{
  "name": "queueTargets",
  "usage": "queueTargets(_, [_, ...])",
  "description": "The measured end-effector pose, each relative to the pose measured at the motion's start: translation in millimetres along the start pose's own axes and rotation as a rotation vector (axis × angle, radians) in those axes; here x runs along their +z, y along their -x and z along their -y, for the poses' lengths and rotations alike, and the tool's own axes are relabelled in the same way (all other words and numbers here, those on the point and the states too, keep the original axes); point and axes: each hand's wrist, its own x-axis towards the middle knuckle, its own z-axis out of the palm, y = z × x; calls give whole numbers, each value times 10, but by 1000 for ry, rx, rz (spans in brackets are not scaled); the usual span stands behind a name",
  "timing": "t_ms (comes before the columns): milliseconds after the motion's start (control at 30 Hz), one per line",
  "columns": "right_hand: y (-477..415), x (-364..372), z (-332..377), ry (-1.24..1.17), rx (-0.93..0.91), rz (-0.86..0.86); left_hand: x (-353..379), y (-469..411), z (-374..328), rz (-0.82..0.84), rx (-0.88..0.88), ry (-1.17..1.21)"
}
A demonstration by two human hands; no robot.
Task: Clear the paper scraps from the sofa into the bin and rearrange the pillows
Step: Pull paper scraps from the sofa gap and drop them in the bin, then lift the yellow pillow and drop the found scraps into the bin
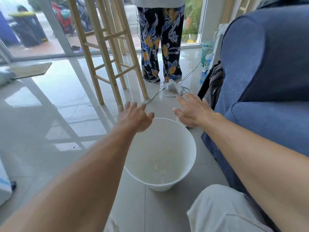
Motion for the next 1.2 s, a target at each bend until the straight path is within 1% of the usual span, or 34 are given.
queueTargets(133, [28,-403,63,9,-2,-61,-377,4,78,-86,-4,32])
queueTargets(300, [55,-794,78,-4,10,-111,-811,18,160,-149,-11,17])
queueTargets(500, [88,-1327,102,13,18,-145,-1406,31,164,-201,-11,27])
queueTargets(633, [165,-1871,95,19,29,-139,-1915,72,110,-182,-7,14])
queueTargets(700, [208,-2314,56,12,36,-138,-2311,86,86,-177,-2,17])
queueTargets(800, [288,-3143,-52,13,69,-157,-3097,70,-9,-165,20,10])
queueTargets(867, [331,-3513,-98,30,81,-173,-3457,66,-83,-168,33,-6])
queueTargets(1000, [504,-4614,-314,10,138,-164,-4602,100,-389,-184,90,-12])
queueTargets(1100, [641,-5391,-508,8,178,-192,-5425,133,-652,-192,145,-10])
queueTargets(1200, [803,-5972,-680,14,211,-212,-6056,151,-881,-232,193,-5])
